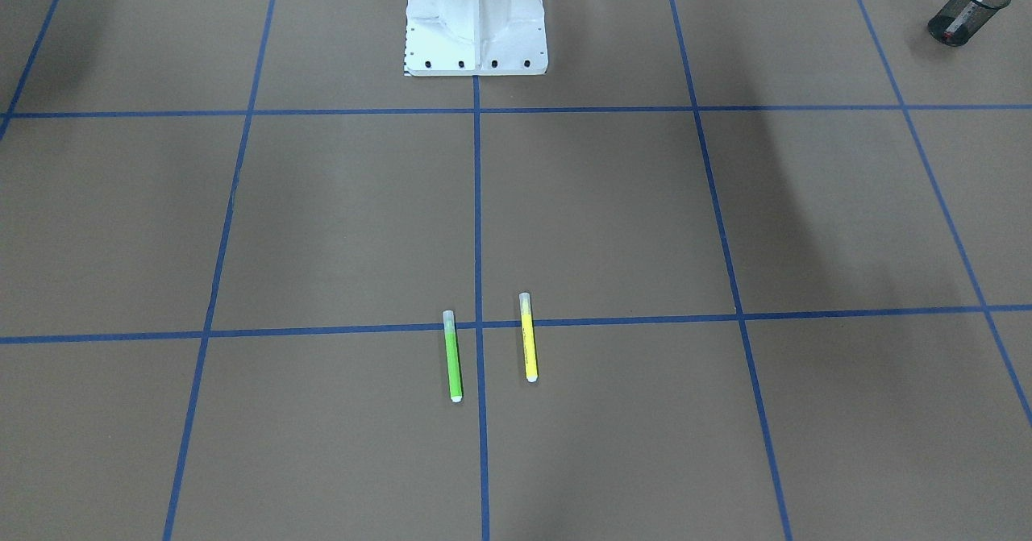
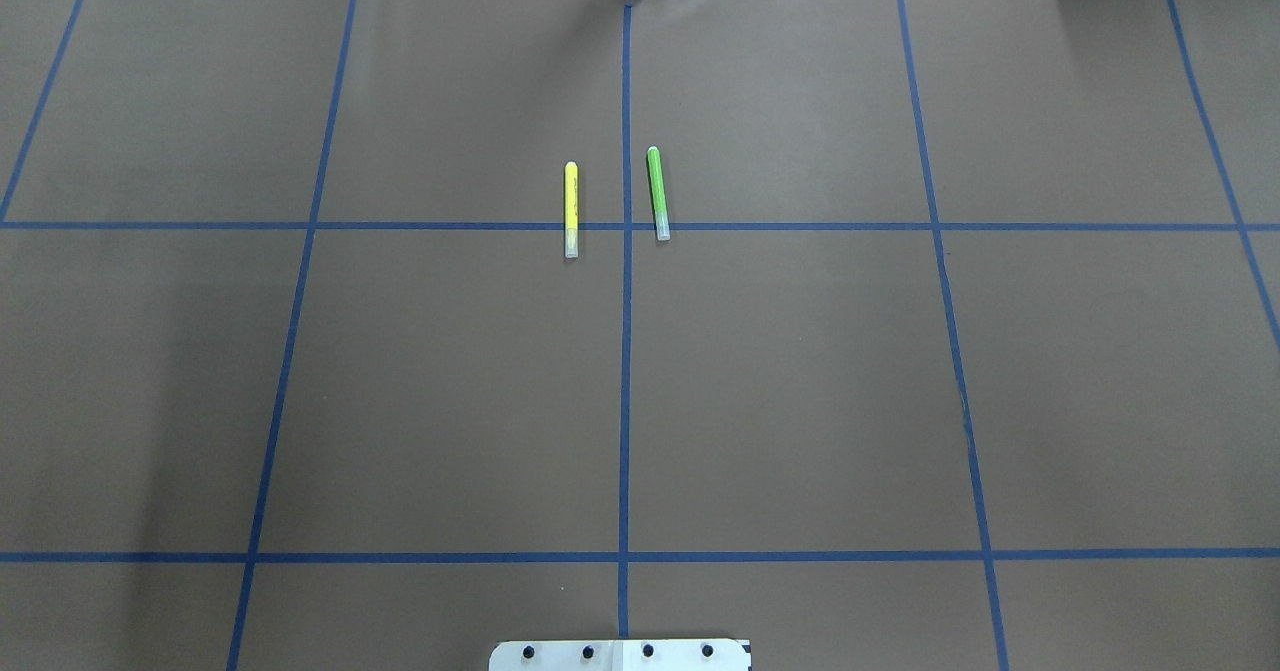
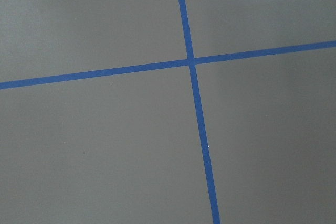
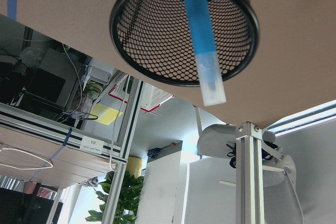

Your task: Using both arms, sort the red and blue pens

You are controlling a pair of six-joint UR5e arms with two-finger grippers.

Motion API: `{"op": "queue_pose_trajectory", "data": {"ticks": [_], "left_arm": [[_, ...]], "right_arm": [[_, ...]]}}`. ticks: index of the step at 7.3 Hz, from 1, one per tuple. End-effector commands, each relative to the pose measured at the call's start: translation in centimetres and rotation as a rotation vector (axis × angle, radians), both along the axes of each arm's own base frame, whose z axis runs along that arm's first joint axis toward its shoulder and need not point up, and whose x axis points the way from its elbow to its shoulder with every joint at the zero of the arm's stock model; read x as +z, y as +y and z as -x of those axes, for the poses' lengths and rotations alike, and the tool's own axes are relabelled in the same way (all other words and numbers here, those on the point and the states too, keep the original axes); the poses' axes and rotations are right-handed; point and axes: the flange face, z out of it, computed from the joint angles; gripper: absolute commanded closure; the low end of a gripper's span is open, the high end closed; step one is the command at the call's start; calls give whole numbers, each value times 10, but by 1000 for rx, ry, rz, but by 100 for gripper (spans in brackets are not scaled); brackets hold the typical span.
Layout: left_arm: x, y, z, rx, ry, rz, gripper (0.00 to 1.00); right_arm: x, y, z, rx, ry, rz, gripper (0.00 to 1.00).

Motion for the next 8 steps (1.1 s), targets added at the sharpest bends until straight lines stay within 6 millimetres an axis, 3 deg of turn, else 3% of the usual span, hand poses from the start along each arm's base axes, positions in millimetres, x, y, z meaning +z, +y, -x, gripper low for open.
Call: {"op": "queue_pose_trajectory", "data": {"ticks": [1,5,8], "left_arm": [[0,0,0,-1,0,0,0],[0,0,0,-2,2,3,0],[1,0,-1,0,8,7,0]], "right_arm": [[-7,-42,19,-3,-25,-67,2],[-38,-136,62,-5,-90,-235,2],[-81,-219,90,15,-142,-394,2]]}}
